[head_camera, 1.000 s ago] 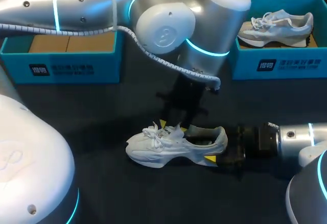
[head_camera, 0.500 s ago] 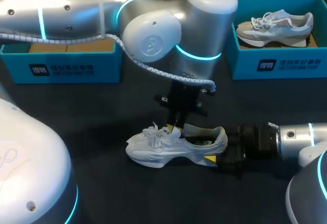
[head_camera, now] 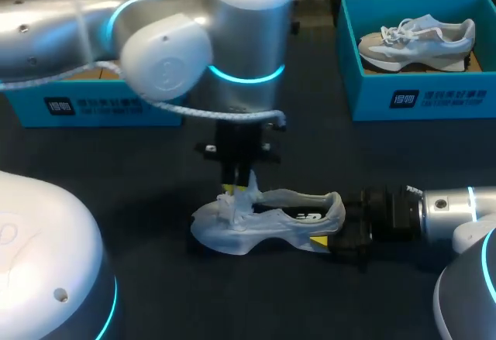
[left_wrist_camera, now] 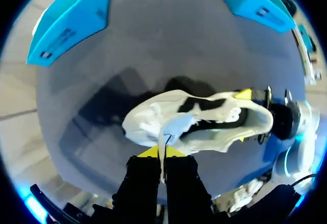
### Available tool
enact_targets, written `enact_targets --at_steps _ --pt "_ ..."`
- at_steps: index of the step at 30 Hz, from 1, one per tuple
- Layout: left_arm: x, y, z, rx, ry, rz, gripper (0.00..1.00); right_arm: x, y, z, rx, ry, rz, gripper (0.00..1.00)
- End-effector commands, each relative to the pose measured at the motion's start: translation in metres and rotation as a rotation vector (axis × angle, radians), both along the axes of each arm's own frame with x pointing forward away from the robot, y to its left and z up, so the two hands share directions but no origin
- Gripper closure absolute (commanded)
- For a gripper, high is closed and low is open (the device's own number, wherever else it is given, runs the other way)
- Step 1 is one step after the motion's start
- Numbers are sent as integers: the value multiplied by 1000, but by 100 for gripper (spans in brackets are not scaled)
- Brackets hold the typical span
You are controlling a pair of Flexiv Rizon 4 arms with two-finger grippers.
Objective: Take the shoe out of the shoebox, open the shoe tongue, remove and reinsert the insole, then place the shoe into the shoebox
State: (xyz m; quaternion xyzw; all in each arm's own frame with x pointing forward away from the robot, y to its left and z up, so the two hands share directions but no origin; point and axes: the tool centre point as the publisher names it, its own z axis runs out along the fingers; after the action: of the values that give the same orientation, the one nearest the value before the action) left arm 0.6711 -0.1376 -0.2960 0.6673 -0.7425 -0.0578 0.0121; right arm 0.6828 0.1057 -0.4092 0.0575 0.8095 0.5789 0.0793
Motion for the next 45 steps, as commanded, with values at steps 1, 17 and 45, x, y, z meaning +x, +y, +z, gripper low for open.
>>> enact_targets --at_steps 1,17,45 --pt "-2 35 -12 -325 -3 106 100 0 1 1 -5 1 -2 100" --pt "3 62 -70 -337 27 241 92 0 1 1 -5 1 -2 100" --pt "9 49 65 -388 -120 -150 0 0 1 1 -5 1 -2 100"
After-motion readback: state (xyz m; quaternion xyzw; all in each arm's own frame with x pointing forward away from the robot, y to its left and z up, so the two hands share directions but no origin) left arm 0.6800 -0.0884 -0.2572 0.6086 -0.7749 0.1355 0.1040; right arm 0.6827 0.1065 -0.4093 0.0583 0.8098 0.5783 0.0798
